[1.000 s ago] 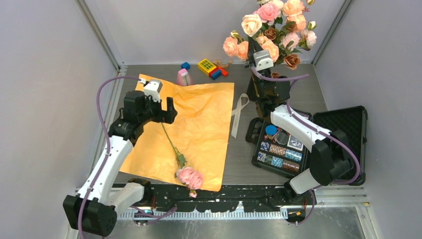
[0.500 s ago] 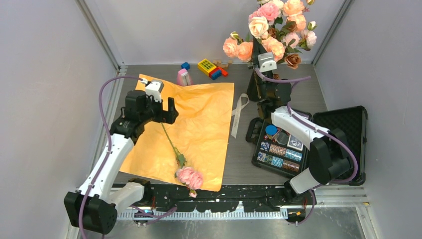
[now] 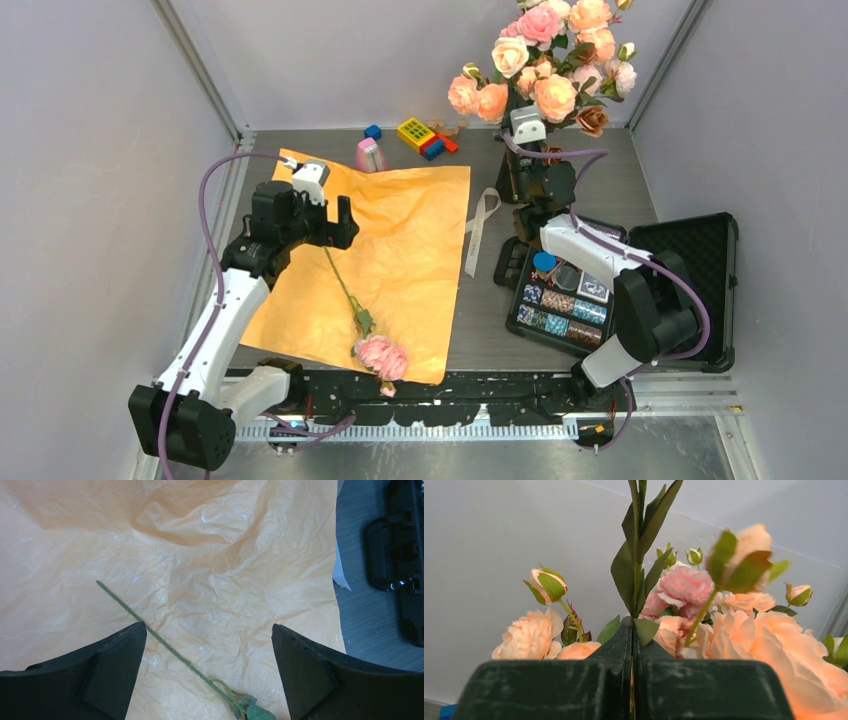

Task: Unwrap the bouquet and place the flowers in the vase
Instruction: Insert the fake flower into the vase.

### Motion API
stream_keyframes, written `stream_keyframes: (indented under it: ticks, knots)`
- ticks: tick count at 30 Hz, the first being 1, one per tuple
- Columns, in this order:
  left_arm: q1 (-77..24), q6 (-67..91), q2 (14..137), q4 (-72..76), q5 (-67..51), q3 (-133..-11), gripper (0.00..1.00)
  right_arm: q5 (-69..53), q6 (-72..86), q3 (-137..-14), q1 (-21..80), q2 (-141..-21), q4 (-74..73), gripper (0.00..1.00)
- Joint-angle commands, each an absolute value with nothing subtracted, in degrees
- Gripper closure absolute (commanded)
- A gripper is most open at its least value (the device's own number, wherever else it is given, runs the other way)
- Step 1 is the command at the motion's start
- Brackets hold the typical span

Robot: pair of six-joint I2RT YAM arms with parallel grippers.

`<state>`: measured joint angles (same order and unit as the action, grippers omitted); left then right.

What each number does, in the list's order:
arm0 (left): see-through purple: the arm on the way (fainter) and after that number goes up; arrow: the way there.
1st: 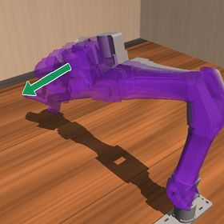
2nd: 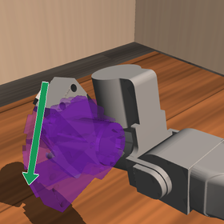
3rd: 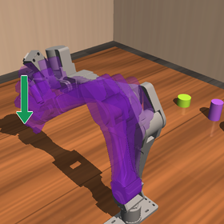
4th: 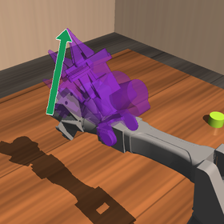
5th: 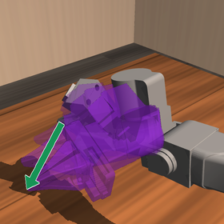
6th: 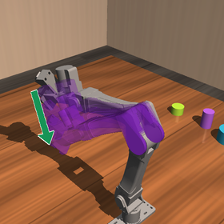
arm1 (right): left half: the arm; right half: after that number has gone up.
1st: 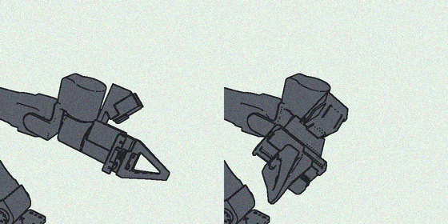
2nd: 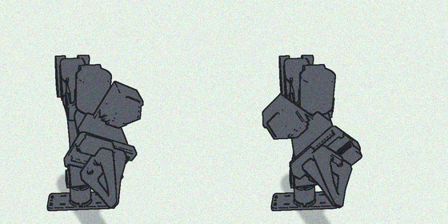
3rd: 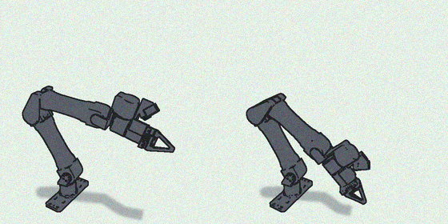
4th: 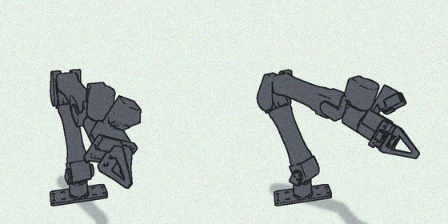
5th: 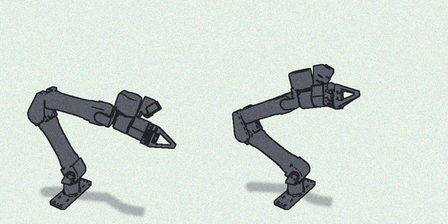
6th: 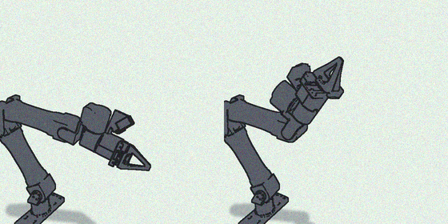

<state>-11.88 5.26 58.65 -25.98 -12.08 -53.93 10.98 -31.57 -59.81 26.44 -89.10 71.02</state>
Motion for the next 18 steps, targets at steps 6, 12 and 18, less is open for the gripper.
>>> stream_keyframes:
  ticks: [6,12,18]
  knots:
    - [-11.7,4.4,58.0,-23.8,-13.4,-53.7,0.0,17.5,-28.5,-57.9,26.2,-88.3,72.5,1.0]
    - [-11.7,4.6,57.0,-23.8,-13.4,-53.5,0.0,21.1,-27.8,-56.1,26.2,-87.7,72.1,1.0]
    - [-11.7,4.6,56.4,-23.7,-13.4,-53.4,0.0,23.3,-27.5,-54.9,26.2,-88.4,71.6,1.0]
